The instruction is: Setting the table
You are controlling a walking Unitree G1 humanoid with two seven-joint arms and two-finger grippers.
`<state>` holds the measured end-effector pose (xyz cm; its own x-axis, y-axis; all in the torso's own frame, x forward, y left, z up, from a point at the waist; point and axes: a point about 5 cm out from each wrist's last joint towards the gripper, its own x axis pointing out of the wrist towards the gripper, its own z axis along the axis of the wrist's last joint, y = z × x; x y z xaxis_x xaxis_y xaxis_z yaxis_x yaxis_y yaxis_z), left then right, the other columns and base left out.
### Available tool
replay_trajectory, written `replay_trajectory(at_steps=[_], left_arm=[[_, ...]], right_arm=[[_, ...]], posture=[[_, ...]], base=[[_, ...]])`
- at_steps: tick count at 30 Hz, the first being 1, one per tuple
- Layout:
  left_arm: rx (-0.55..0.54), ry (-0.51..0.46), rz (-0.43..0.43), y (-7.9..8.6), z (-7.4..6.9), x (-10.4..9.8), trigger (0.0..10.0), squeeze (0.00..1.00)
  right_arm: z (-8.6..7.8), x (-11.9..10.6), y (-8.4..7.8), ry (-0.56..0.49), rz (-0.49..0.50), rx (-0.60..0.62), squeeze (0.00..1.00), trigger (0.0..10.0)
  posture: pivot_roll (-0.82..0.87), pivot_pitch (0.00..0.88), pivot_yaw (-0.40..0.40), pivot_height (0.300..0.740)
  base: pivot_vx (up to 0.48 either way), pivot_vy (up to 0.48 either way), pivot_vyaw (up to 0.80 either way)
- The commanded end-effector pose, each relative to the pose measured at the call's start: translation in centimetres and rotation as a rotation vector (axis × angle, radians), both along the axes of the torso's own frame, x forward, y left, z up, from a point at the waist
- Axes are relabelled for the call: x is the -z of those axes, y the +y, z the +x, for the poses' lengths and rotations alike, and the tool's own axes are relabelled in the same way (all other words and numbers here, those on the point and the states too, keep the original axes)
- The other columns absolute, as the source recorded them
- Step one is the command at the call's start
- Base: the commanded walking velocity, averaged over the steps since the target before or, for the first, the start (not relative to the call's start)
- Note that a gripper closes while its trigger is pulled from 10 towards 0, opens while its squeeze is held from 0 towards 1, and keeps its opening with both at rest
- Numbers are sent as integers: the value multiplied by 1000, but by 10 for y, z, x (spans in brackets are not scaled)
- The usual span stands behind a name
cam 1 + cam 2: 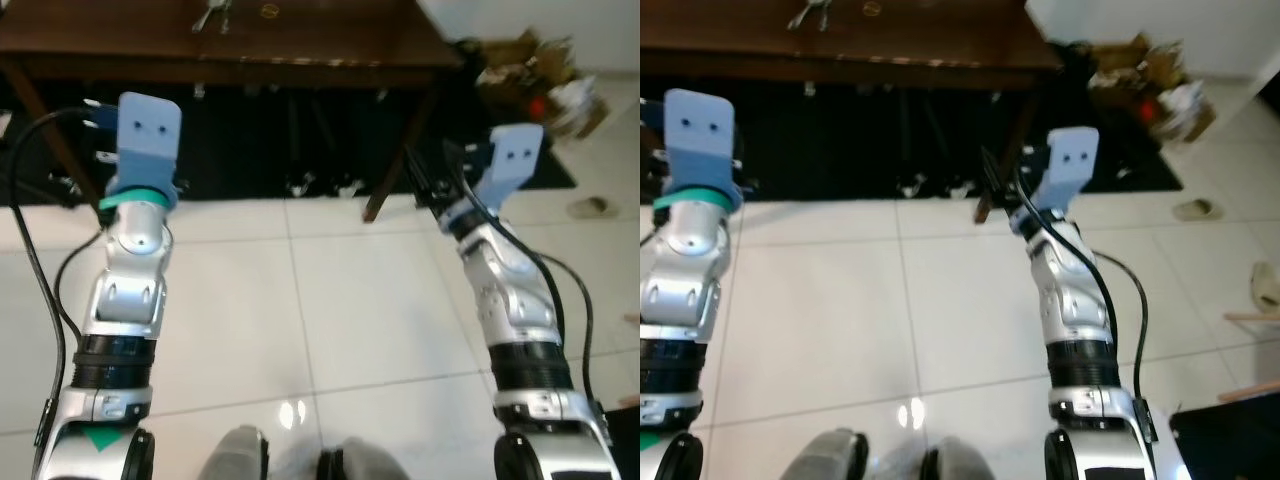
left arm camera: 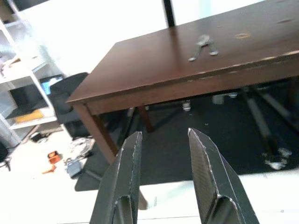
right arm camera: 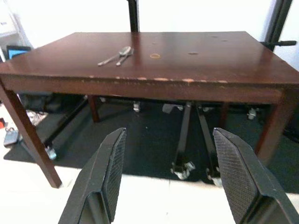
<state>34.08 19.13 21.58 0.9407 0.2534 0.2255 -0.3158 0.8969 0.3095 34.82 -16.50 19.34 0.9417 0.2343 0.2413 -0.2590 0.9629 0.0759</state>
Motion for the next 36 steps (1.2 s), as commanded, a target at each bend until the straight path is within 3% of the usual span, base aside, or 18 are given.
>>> replay_trajectory(at_steps=[1, 8, 31, 36], left_arm=[[27, 3, 4, -9, 3, 2, 10000, 0], [51, -6, 9, -17, 6, 1, 10000, 0], [72, -23, 29, -19, 13, -4, 10000, 0], [96, -20, 31, -21, 14, -4, 10000, 0]], right_arm=[[-3, 2, -10, -3, 5, 36, 0, 10000], [-7, 4, -11, -7, -1, 47, 0, 10000], [-7, 7, -8, -15, 7, 47, 0, 10000], [-8, 6, -13, -21, 12, 82, 0, 10000]], posture=[[90, 63, -16, 740], [83, 40, -12, 740], [82, 16, 4, 740], [80, 20, 8, 740]], base=[[480, 0, 0], [480, 0, 0], [480, 0, 0], [480, 0, 0]])
